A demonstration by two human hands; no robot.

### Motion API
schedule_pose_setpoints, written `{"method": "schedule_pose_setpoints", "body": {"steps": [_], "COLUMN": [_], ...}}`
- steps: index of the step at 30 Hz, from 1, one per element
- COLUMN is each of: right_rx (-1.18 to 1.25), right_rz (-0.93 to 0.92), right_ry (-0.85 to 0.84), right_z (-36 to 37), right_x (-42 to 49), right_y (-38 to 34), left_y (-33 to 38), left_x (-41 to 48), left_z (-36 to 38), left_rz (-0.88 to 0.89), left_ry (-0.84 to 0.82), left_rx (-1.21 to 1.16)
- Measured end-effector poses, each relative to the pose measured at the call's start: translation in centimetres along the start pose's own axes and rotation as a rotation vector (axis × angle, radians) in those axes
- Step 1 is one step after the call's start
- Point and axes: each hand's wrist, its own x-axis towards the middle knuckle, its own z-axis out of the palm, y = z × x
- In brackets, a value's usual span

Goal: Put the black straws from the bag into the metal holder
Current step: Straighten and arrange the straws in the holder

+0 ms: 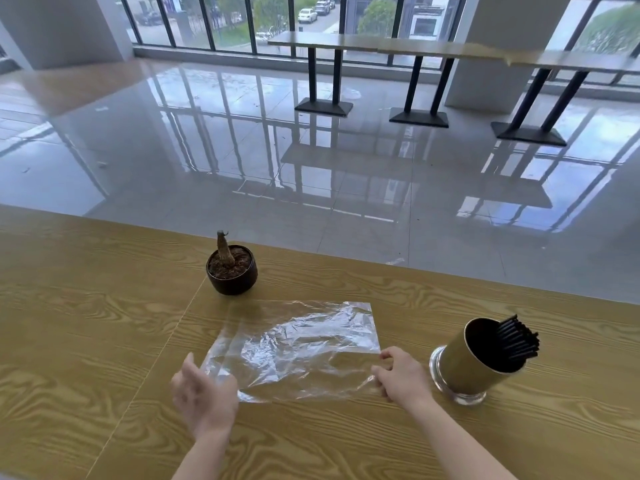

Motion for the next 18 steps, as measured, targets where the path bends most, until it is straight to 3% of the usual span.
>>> {"method": "schedule_pose_setpoints", "body": {"steps": [3,5,8,14,18], "right_rx": [-0.05,-0.141,-0.327,-0.621,-0.537], "right_rz": [-0.015,-0.045,-0.117,-0.237,-0.269], "right_ry": [-0.013,-0.018,-0.021,-0.057,0.063], "right_z": [0.5,0.8,1.3,1.7,0.4], "right_x": [-0.1,-0.2,-0.8,-1.8,-2.6], "right_y": [-0.2,-0.4,-0.4,0.0,1.7], "left_y": [0.5,1.1,0.9,0.7,4.1], "left_x": [-1.5,-2.6,-3.9,-4.4,-5.8], "left_z": [0.8,2.0,4.3,5.6,6.5], "left_rz": [0.391,0.546,0.567,0.595,0.724], "left_ry": [-0.062,-0.295,-0.538,-0.559,-0.551], "left_rx": [0.269,0.428,0.596,0.706,0.633]}}
